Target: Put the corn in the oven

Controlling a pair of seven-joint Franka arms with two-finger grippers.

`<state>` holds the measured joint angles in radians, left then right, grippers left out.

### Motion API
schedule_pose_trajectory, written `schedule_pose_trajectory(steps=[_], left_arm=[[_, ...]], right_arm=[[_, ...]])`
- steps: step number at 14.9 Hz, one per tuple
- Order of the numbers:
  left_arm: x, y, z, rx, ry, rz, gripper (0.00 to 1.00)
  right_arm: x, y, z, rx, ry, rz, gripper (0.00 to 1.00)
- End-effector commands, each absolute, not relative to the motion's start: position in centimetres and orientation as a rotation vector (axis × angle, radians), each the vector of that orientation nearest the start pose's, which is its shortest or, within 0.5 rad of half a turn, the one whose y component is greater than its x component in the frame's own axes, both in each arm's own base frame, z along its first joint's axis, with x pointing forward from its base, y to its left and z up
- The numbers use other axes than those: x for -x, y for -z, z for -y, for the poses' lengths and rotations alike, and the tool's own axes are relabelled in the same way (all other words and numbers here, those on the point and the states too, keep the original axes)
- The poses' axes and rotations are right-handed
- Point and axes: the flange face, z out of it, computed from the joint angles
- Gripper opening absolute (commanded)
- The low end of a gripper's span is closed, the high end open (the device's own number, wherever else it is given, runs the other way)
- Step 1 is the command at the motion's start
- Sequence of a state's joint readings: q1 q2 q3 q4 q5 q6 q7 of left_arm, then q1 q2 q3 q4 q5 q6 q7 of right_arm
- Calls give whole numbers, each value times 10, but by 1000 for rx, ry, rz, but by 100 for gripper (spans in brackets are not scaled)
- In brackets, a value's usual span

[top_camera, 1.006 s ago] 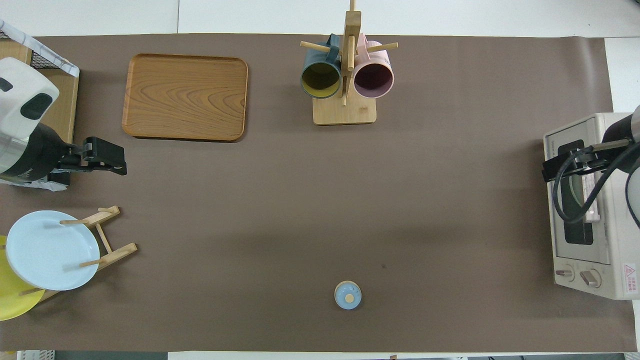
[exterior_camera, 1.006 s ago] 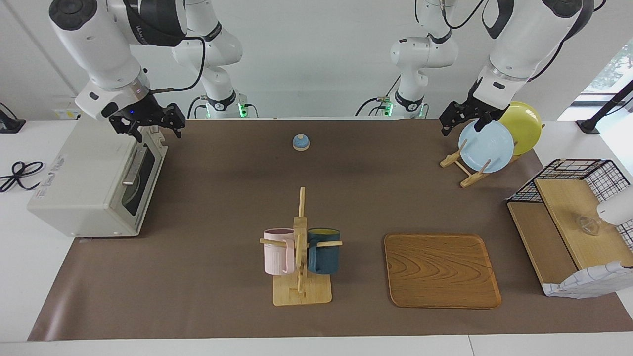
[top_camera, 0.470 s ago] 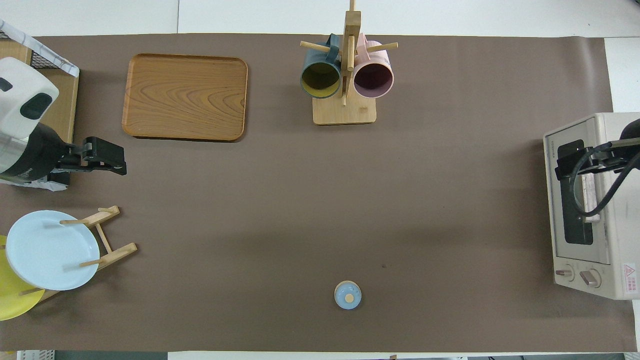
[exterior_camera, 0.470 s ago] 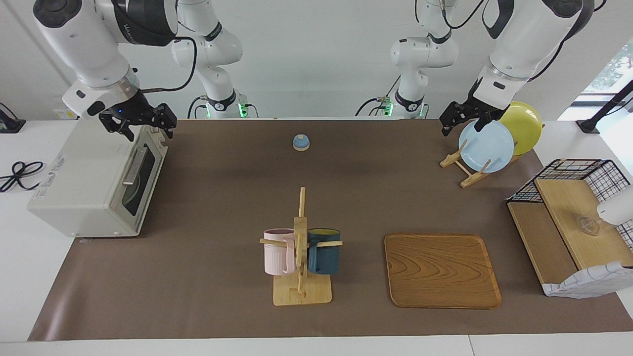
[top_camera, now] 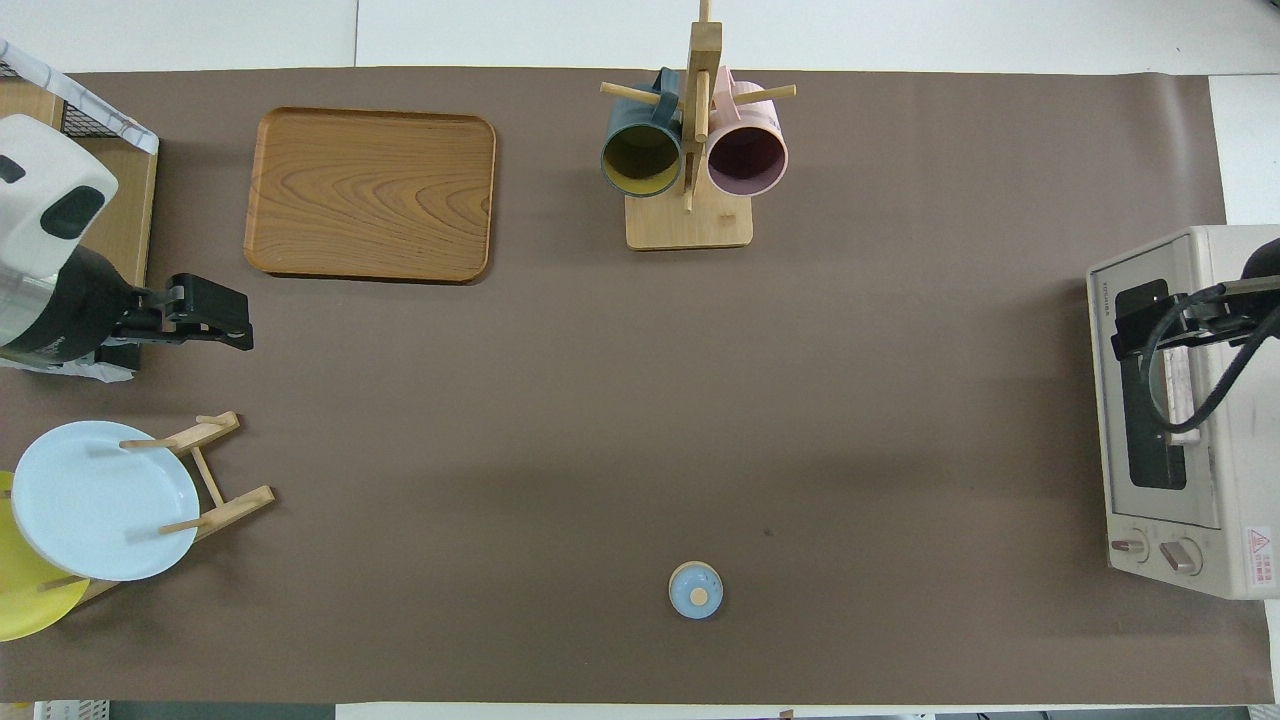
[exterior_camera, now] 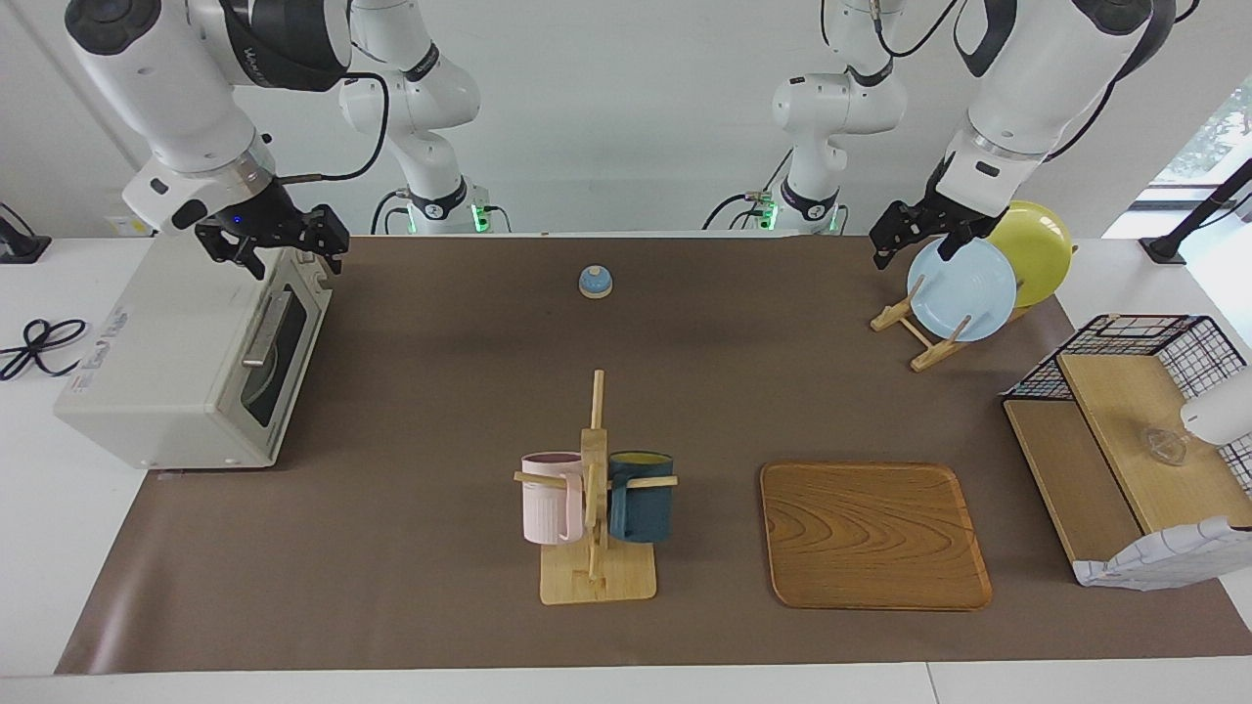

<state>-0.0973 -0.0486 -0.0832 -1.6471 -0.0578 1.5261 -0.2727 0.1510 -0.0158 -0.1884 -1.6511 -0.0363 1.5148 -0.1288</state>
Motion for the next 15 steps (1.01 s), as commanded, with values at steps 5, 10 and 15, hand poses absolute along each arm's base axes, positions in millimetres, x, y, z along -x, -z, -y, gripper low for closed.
schedule_pose_trajectory(steps=[5,10,15], left_arm=[[-523,-617,100,3167,-124,147,100],[-523,-617,100,3167,-124,147,100],[-523,-617,100,3167,-124,147,100]], right_arm=[[-542,-595,34,3133,-174,94,100],[-542,-595,40,3132,-164,80,100],[-544,-593,40,3134,-167,79,100]])
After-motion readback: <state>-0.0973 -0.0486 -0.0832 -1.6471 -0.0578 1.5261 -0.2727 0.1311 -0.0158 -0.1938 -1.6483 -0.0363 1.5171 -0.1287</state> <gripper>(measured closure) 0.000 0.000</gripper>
